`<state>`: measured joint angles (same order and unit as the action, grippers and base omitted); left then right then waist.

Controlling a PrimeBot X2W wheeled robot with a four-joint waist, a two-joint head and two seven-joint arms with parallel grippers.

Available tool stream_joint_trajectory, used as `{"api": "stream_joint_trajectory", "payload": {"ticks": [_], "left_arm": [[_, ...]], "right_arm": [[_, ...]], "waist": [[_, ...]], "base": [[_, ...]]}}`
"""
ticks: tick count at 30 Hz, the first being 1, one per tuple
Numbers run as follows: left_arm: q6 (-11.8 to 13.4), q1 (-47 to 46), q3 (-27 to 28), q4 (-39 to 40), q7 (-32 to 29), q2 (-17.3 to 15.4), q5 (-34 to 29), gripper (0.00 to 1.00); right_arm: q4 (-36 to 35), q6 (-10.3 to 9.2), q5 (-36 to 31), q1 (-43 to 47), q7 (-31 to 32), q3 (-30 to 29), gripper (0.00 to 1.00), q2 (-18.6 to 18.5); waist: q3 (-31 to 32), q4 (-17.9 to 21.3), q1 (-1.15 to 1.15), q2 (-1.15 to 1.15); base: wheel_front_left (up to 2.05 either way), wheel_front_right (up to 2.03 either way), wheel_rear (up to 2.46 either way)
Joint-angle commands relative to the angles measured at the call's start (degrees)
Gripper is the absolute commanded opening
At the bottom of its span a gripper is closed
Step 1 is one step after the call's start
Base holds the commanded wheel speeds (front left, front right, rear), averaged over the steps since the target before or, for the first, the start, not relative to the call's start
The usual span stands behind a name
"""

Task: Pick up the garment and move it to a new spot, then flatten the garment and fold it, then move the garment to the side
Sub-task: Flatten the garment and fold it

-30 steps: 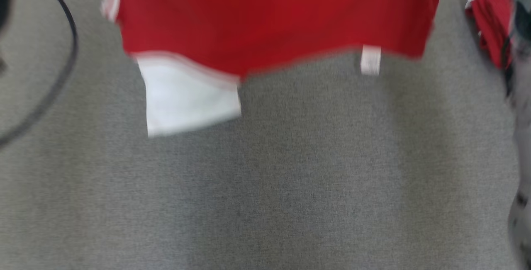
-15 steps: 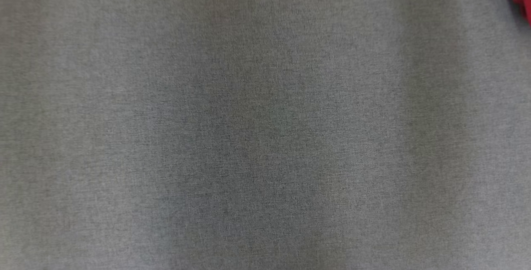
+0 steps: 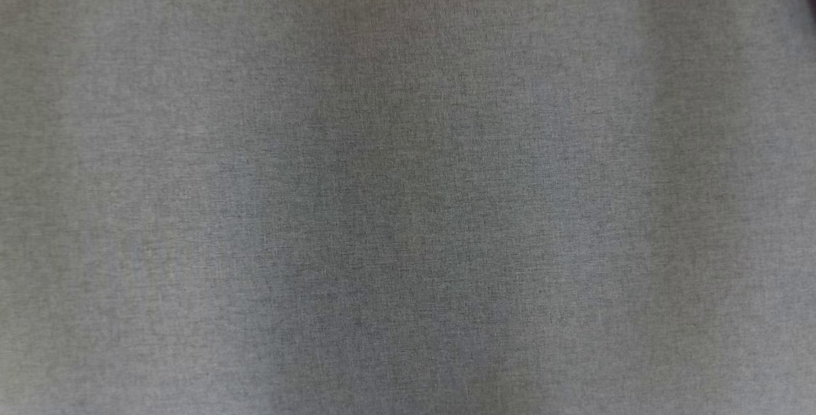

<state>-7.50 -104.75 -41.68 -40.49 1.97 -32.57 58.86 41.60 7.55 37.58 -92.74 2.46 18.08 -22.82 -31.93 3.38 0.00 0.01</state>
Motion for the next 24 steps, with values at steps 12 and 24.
{"api": "stream_joint_trajectory", "payload": {"ticks": [12,24], "left_arm": [[1.1,22.3,0.7,10.9,9.3,-3.1,8.3,0.00],[10.7,60.5,5.3,36.2,13.2,-3.8,9.9,0.00]], "right_arm": [[-9.4,-0.16,9.0,20.9,-3.7,4.3,0.00,-6.6],[-23.1,-0.16,11.2,54.4,-5.3,2.7,0.00,-8.8]], "waist": [[7.3,-1.8,0.00,-0.01],[16.9,-5.3,0.00,-0.01]], "base": [[0.00,0.00,0.00],[0.00,0.00,0.00]]}}
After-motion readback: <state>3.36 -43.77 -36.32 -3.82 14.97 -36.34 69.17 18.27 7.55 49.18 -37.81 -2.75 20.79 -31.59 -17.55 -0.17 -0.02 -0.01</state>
